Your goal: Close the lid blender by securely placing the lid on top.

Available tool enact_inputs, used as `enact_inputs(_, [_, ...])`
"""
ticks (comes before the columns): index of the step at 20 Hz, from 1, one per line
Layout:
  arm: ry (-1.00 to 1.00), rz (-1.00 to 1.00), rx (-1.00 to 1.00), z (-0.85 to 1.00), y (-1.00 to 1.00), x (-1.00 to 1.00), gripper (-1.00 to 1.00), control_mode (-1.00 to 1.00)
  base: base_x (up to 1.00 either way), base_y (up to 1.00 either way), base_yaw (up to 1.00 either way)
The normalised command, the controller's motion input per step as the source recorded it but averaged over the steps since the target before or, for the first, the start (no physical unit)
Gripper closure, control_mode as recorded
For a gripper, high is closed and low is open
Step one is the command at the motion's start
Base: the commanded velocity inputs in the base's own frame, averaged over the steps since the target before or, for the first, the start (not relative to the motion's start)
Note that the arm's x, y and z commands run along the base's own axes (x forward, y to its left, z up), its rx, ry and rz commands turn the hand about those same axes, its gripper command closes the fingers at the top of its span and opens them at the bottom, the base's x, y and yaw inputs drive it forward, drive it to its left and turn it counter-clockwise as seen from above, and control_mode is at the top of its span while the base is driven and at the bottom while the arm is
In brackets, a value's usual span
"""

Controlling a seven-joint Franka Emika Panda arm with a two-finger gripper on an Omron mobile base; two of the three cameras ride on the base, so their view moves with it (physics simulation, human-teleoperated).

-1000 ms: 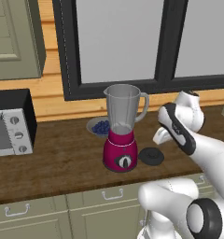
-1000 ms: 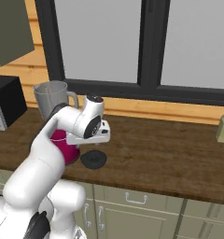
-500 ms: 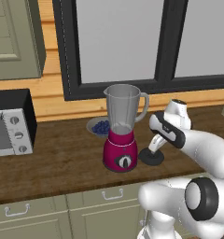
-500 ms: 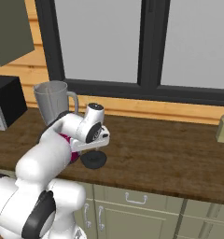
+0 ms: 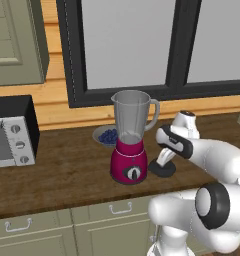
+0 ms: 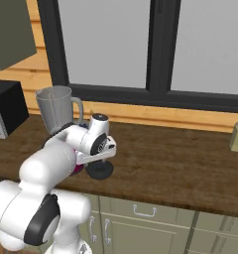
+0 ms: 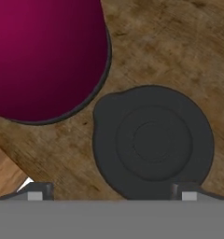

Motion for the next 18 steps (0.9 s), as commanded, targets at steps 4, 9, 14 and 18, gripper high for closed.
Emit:
enact_inputs(4, [-0.02, 0.0, 0.0, -0.2, 0.0, 0.12, -1.0, -1.0, 0.0, 0.0, 0.0])
enact_inputs(9, [-0.02, 0.0, 0.0, -0.18, 0.0, 0.08, -1.0, -1.0, 0.0, 0.0, 0.0])
enact_inputs(14, [0.0, 0.0, 0.0, -0.3, 0.0, 0.03, -1.0, -1.0, 0.0, 0.0, 0.0])
enact_inputs(18, [0.0, 0.0, 0.0, -0.16, -0.04, 0.17, -1.0, -1.0, 0.0, 0.0, 0.0])
